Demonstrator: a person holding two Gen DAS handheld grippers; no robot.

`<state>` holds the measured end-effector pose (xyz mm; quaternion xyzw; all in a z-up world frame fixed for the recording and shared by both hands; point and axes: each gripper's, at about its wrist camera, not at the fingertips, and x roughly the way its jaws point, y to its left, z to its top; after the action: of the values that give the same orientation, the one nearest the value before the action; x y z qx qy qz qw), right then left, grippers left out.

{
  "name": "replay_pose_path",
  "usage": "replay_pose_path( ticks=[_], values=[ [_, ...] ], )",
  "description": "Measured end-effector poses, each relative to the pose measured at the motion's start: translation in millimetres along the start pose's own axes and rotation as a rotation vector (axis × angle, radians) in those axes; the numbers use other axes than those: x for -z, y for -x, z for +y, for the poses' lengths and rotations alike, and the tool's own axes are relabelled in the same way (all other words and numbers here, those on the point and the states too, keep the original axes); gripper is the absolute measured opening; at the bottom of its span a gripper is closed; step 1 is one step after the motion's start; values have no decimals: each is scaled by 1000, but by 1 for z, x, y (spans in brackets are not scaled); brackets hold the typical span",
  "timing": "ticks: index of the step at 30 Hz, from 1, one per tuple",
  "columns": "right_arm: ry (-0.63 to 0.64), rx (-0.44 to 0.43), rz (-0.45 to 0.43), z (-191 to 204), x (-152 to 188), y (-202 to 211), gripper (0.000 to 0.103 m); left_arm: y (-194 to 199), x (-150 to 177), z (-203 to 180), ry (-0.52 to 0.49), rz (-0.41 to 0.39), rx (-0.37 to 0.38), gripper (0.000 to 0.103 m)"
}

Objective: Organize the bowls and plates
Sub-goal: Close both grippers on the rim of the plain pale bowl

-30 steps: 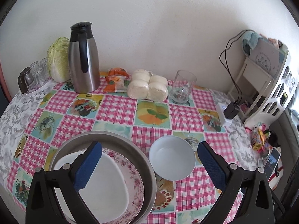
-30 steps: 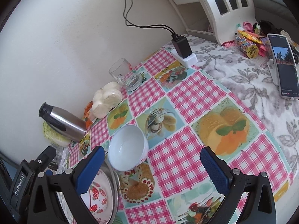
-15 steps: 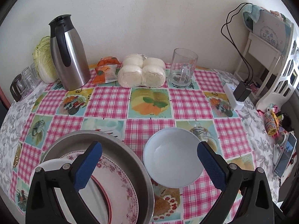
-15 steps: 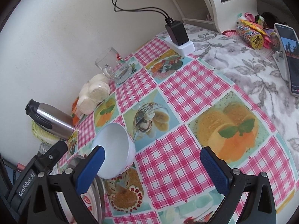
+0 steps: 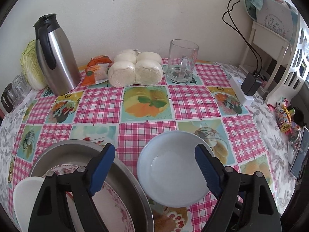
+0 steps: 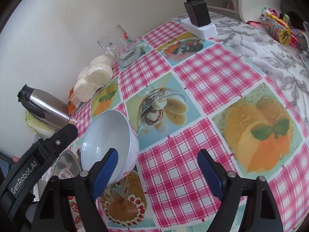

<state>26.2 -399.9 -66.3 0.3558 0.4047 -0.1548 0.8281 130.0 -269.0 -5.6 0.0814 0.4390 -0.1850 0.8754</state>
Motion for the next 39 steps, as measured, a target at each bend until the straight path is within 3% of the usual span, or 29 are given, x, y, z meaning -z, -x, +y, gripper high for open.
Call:
replay_pose_path(
  ticks=[3,9,13,14,23,39],
  values=[
    [22,-18,0,6,2,-5,71,-3,0,-2,-17,5,10,73],
    [28,-67,13,14,5,-15,46,-9,3,-3,-15,19,31,70],
    [20,-105,-5,15,6,-13,18,-12,4,-2,-6,28,49,67],
    [19,-109,-8,15,6,-12,16,-12,4,-1,-4,29,50,67],
    [6,-100,-36,7,2,-6,10,-16,6,0,0,43,59,65],
    [-37,-87,-5,-9,0,-13,10,-31,18,-11,-57,80,38,25]
  ],
)
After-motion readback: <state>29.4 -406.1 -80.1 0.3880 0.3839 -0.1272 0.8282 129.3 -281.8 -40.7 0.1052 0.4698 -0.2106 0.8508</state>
